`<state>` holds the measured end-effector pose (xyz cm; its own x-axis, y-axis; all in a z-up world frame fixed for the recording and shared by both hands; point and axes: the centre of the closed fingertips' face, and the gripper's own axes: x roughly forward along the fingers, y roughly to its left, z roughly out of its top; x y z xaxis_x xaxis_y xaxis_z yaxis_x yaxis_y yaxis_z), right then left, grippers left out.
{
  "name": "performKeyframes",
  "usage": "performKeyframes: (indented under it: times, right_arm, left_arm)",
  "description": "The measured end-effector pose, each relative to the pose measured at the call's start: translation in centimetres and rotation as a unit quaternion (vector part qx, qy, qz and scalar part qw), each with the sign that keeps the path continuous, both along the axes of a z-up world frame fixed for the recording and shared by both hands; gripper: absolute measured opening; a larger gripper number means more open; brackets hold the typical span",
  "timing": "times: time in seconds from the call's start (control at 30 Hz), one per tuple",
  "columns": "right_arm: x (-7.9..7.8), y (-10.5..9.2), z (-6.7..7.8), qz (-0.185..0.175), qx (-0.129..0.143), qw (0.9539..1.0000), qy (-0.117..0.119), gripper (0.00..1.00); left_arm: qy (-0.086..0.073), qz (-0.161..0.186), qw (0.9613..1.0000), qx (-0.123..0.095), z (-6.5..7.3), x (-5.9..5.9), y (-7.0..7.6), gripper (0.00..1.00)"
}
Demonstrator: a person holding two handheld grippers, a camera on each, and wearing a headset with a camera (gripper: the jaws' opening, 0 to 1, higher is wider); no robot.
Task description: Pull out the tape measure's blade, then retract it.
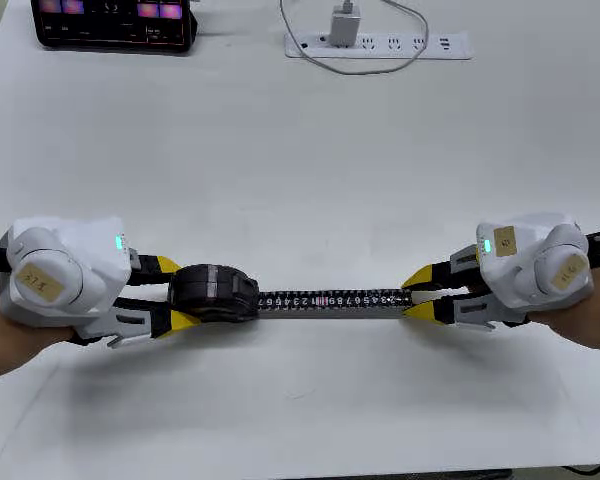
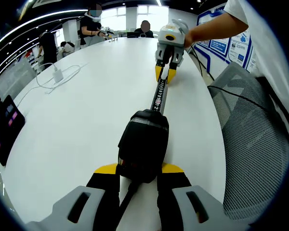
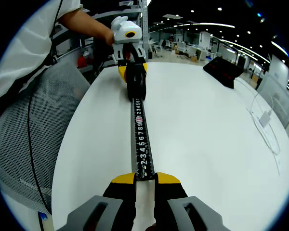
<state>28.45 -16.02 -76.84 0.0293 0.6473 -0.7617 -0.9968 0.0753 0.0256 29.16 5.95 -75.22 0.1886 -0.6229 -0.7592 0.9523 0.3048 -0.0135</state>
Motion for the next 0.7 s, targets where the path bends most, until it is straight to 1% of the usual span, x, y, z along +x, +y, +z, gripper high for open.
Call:
performKeyframes:
  times: [0.3,0.7]
  right_arm:
    - [0.3,-0.9,-0.3,0.0,-0.004,1.0,-0.001,0.1]
    - [0.4,-2.2,-0.2,-0.003,-0.012,0.9999,-0.001,0.1]
  left_arm:
    - [-0.001,0.001,1.0,0.001,0.0,0.0,0.0,0.24]
    - [0.0,0.0,1.0,0.001,0.0,0.0,0.0,0.24]
